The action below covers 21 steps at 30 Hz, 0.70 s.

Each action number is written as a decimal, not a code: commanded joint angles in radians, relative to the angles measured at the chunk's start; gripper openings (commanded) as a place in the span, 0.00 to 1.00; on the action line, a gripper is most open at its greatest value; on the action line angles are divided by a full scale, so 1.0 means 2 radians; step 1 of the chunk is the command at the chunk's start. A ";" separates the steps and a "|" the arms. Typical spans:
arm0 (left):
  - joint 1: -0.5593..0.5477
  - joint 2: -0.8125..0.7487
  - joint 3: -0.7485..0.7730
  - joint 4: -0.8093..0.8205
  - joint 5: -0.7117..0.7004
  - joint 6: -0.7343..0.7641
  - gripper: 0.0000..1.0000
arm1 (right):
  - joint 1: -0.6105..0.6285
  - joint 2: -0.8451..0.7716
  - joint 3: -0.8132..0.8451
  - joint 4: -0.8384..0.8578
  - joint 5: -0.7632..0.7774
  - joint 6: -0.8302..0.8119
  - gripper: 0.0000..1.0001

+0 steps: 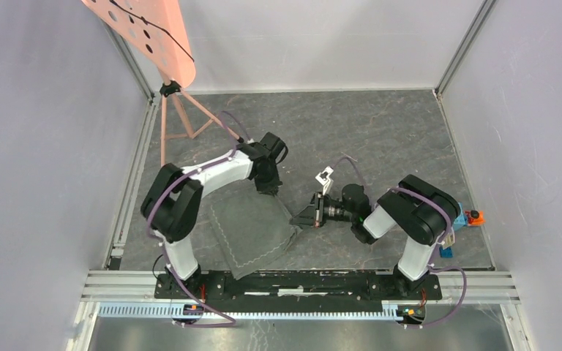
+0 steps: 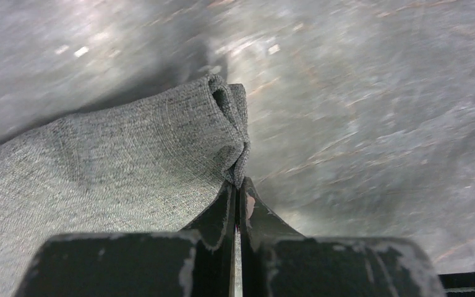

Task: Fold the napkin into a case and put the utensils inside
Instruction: Turn over the upper triangle folded napkin at the center of the board.

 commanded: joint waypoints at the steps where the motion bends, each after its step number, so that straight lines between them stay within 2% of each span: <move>1: 0.014 0.043 0.063 0.150 -0.032 0.044 0.02 | -0.032 -0.014 -0.022 -0.063 -0.138 -0.090 0.01; 4: 0.010 0.071 0.075 0.171 -0.008 0.045 0.02 | -0.060 -0.036 -0.003 -0.223 -0.127 -0.186 0.04; 7: 0.010 0.087 0.092 0.178 0.032 0.055 0.04 | -0.089 -0.055 0.030 -0.385 -0.094 -0.284 0.19; 9: 0.008 0.071 0.084 0.196 0.065 0.068 0.14 | -0.102 -0.092 0.046 -0.472 -0.054 -0.330 0.39; 11: 0.006 0.035 0.067 0.207 0.078 0.080 0.32 | -0.105 -0.139 0.070 -0.559 0.006 -0.372 0.53; 13: 0.006 -0.007 0.049 0.207 0.093 0.087 0.48 | -0.105 -0.180 0.083 -0.607 0.041 -0.384 0.63; 15: 0.006 -0.047 0.034 0.194 0.113 0.099 0.57 | -0.103 -0.214 0.086 -0.634 0.059 -0.385 0.69; 21: 0.018 -0.176 -0.074 0.189 0.129 0.097 0.65 | -0.023 -0.239 0.114 -0.661 0.172 -0.362 0.77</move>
